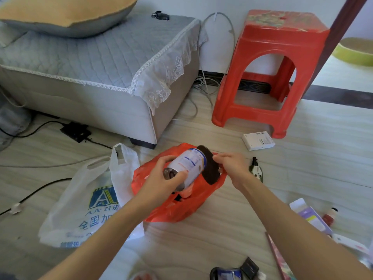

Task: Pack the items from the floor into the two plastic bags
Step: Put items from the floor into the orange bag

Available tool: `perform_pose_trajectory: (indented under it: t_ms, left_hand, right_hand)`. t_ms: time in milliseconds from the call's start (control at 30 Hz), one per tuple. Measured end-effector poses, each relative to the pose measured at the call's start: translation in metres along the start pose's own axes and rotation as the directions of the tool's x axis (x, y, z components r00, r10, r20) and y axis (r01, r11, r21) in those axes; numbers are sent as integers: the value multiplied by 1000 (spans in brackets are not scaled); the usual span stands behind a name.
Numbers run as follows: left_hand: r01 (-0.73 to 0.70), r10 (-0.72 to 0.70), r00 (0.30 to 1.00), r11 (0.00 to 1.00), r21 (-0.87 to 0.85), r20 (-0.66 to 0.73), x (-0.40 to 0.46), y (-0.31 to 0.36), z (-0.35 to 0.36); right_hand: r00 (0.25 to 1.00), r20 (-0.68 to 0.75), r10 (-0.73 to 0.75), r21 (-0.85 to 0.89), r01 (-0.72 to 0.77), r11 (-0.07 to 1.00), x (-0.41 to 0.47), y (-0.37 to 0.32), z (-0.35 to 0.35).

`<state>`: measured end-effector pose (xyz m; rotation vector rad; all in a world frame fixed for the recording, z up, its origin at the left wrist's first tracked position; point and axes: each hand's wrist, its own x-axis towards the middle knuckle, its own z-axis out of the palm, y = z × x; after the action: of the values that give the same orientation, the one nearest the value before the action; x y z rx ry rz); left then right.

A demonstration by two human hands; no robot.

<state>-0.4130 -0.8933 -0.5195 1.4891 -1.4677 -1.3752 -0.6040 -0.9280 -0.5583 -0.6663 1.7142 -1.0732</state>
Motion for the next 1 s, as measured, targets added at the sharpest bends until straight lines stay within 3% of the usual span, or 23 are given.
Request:
perform_pose_trajectory:
  t_ms: [100,200,333,433,600,667,800,867,1000]
  left_hand:
    - [-66,64,998,988,138,12,3,1,12]
    - [-168,156,986,922,349,64,4,-1,21]
    - [-243,174,970,690,682,170,12,-22,20]
    - [-140,100,990,527,839,102,22,-44,4]
    - [6,199,975,427,904,-100,33,-64,-19]
    - [-41,251,965,407,913,-69,39,-66,-18]
    - [-113,276,960,244,963,43,52,-84,-11]
    - [-93,245,969,274,957,24,58,-93,-8]
    - [54,189,972,401,915,-140,67,-108,-12]
  right_hand:
    - [991,124,46,265,-78,961,-2,-10,-2]
    - [976,205,69,307,-131,942,-8,-15,-7]
    - [972,224,74,323,-146,935,-15,-14,-13]
    - [967,246,64,297,-138,945,-17,-12,-17]
    - [965,259,31,244,-97,965,-15,-10,-19]
    - [967,253,-2,203,-51,978,-15,-9,-18]
    - [976,210,-49,63,36,997,-13,0,-12]
    - [978,199,-62,36,56,998,-12,5,-12]
    - [982,184,-52,18,49,999,-10,12,-15]
